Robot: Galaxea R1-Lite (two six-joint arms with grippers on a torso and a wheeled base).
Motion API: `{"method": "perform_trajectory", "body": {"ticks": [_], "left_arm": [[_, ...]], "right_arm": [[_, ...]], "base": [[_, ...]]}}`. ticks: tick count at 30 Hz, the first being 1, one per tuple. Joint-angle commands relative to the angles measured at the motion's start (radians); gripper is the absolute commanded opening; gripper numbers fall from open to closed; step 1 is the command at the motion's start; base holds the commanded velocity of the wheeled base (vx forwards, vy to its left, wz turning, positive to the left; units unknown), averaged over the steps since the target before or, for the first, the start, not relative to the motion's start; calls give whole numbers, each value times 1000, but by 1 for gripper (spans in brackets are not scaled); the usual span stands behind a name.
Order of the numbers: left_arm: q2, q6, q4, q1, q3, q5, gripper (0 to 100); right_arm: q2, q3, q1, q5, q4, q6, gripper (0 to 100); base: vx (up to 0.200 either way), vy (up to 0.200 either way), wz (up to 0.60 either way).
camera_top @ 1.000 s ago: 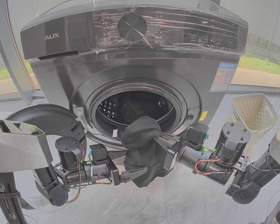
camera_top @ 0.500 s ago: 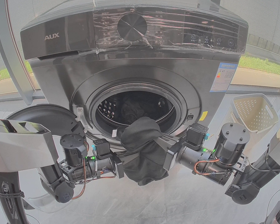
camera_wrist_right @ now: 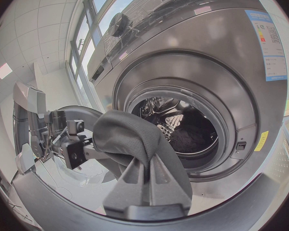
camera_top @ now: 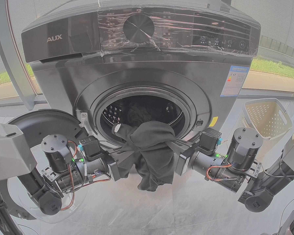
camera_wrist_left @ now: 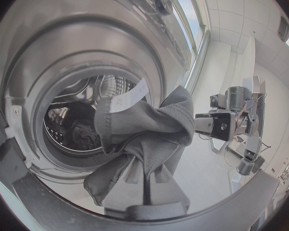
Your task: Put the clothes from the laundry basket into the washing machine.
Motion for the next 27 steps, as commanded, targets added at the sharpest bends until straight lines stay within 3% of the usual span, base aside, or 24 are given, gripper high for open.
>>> {"method": "perform_trajectory", "body": {"ticks": [1,2,13,22,26,27], "left_arm": [[-81,0,-6,5,33,5,0],[-89,2,-6,8,38,5,0],[-118,32,-6,28,42,5,0],[-120,97,-6,15,48,-3,0],[-137,137,-6,5,82,-38,0],[-161,137,-6,-4,113,-84,0]], "right_arm": [[-7,19,-10,-6,2,1,0],[-9,25,-11,-6,2,1,100],[-36,183,-50,-3,58,-6,100],[-24,218,-44,0,59,-4,100],[-23,223,-44,-2,58,-4,100],[-23,223,-44,-2,58,-4,100]], "base": [[0,0,0],[0,0,0],[0,0,0],[0,0,0],[0,0,0],[0,0,0]]}}
